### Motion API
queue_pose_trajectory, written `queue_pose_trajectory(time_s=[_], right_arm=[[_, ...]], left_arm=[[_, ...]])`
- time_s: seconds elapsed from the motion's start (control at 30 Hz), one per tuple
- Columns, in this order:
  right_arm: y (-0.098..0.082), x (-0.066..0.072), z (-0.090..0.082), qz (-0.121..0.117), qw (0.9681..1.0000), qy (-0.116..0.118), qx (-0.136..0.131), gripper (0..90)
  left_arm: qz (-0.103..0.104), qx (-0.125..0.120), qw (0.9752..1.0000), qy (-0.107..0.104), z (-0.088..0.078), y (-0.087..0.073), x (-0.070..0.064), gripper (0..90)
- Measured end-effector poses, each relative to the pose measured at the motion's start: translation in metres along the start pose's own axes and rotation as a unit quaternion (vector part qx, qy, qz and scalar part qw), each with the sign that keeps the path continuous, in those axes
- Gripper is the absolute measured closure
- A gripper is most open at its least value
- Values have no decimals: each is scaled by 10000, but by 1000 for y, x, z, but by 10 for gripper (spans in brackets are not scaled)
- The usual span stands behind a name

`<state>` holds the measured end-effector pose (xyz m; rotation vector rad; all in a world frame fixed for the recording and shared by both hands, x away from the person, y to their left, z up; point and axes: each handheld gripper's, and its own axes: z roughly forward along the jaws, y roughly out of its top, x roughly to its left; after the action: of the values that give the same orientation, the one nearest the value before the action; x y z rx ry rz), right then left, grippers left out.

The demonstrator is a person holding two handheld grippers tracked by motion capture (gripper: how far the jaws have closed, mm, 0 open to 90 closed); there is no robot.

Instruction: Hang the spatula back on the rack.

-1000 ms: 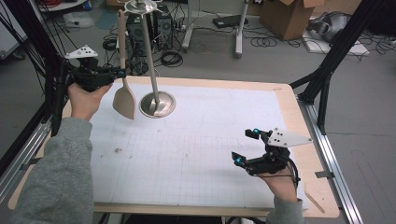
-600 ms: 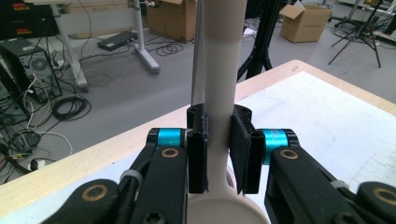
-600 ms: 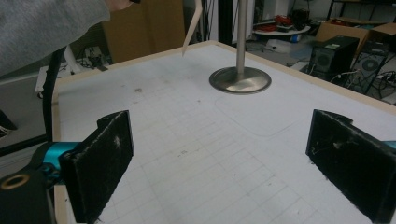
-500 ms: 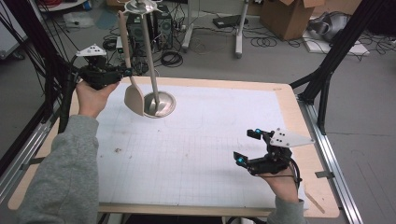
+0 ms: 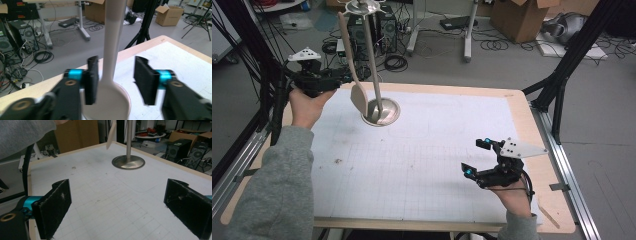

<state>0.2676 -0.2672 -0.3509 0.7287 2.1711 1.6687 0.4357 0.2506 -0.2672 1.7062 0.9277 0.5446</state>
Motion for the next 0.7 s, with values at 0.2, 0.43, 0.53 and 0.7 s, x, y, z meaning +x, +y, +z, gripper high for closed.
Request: queue_pose_trajectory(time_s=[0.2,0.43,0.53,0.7], right_arm=[[0,1,0,-21,10000,-5,1,67],[0,1,0,-17,10000,-38,-1,67],[1,2,0,-19,10000,-42,0,67],[2,2,2,-61,10000,-35,-24,67]], left_arm=[[59,46,10000,-59,-14,-9,-4,331],[325,366,9987,104,-28,-19,-19,125],[379,295,9988,-26,-36,-24,-22,116],[328,78,9994,-83,-51,-35,-25,103]])
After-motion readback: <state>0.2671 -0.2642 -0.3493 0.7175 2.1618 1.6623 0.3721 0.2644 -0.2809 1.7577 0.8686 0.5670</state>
